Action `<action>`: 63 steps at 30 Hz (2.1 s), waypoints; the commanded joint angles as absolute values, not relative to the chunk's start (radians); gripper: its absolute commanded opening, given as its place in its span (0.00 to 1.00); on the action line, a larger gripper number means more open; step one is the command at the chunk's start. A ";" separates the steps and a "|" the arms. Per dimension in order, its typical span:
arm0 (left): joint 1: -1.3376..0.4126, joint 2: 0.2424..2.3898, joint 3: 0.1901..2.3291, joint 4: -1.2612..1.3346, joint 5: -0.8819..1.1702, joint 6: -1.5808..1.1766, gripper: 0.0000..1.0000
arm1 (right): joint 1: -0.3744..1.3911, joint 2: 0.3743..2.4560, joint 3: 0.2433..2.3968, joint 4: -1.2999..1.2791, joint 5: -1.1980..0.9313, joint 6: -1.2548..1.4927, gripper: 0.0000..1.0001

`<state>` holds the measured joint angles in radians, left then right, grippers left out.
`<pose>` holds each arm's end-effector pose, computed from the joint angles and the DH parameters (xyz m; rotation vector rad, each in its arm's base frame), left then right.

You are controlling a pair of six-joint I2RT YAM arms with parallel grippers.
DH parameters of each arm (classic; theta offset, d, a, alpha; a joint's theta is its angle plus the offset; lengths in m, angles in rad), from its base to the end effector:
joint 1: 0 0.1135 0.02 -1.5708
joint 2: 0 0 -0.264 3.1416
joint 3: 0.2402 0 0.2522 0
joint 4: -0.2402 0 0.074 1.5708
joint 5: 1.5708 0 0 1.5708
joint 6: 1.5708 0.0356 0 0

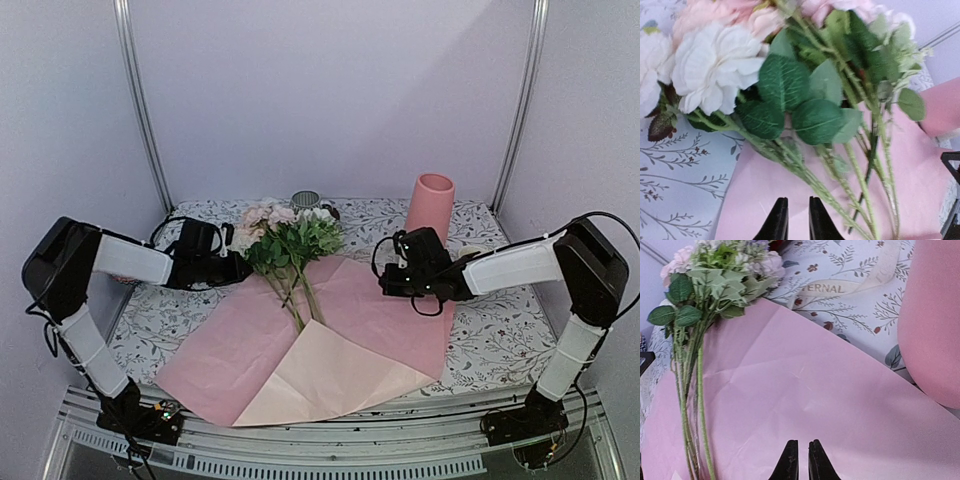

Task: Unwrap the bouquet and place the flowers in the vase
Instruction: Adjust the 1/4-folded wrapping paper with the folded wrapping paper, then unfold the quarter-folded wrapping paper from the folded wrapping paper.

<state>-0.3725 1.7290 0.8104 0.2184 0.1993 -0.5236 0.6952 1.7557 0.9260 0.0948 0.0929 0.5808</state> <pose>0.3153 -0.1308 0.1458 -0.0684 2.3510 -0.6850 0.2781 0.2277 0.1594 -0.0864 2.3626 0.5369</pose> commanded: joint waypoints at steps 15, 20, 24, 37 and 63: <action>-0.714 1.228 0.551 -0.022 0.286 -0.471 0.22 | 0.770 1.773 0.918 0.160 -0.213 0.445 0.12; -0.804 1.215 0.505 -0.082 0.261 -0.527 0.24 | 0.785 1.859 0.971 0.111 -0.216 0.448 0.13; -0.872 1.248 0.485 -0.082 0.282 -0.542 0.23 | 0.789 1.927 1.023 0.068 -0.211 0.450 0.13; -1.111 1.364 0.584 -0.066 0.433 -0.513 0.21 | 0.789 1.986 1.054 0.032 -0.179 0.481 0.13; -1.425 1.427 0.645 -0.288 0.508 -0.522 0.41 | 0.789 1.920 1.025 0.010 -0.160 0.475 0.12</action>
<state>-1.4101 1.4361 0.6262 -0.1795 0.5465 -0.5102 0.7853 1.9537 1.0405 0.0586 -0.1741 0.4778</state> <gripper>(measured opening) 0.397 0.123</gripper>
